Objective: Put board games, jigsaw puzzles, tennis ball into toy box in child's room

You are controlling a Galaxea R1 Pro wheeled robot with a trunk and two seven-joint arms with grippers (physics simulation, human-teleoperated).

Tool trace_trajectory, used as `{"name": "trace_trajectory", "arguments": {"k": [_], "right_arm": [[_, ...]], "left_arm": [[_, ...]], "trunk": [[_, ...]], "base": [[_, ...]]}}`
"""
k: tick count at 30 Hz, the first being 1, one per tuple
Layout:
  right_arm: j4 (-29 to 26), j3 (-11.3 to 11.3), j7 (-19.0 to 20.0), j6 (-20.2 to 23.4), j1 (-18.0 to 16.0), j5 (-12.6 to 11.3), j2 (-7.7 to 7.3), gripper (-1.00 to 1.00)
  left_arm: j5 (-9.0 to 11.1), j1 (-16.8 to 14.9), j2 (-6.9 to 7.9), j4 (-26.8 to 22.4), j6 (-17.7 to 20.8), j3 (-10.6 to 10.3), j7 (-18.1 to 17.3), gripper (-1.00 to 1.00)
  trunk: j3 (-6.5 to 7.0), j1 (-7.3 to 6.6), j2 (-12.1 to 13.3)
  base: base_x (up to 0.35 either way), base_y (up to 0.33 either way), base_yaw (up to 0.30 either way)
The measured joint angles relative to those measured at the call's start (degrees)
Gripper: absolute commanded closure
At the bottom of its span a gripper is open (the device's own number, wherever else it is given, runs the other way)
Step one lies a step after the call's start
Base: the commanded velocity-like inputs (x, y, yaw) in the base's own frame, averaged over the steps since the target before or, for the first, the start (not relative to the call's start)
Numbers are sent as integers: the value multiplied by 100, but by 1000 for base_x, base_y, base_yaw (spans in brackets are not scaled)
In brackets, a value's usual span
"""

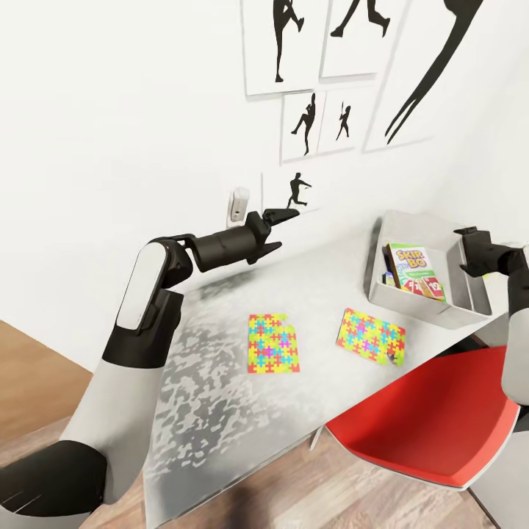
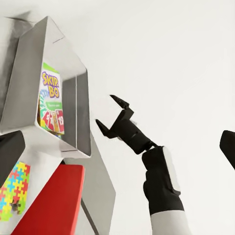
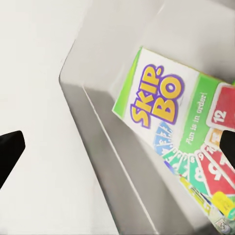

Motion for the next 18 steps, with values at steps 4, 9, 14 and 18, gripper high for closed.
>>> {"name": "trace_trajectory", "arguments": {"k": [4,9,14,18], "right_arm": [[-478,-3,-110,979,161,44,-217,-100],[-1168,-16,-27,1788,539,67,-476,-100],[-2045,-86,333,2269,1023,120,-647,-100],[-2174,-83,428,2307,893,122,-649,-100]], "left_arm": [[-42,180,12,7,1,-31,18,-100],[-67,393,29,11,-6,-141,97,-100],[-32,539,99,114,28,-209,269,-100],[-30,466,163,177,27,-80,269,-100]], "trunk": [[0,0,0],[0,0,0],[0,0,0],[0,0,0]], "base": [[0,0,0],[0,0,0],[0,0,0],[0,0,0]]}}
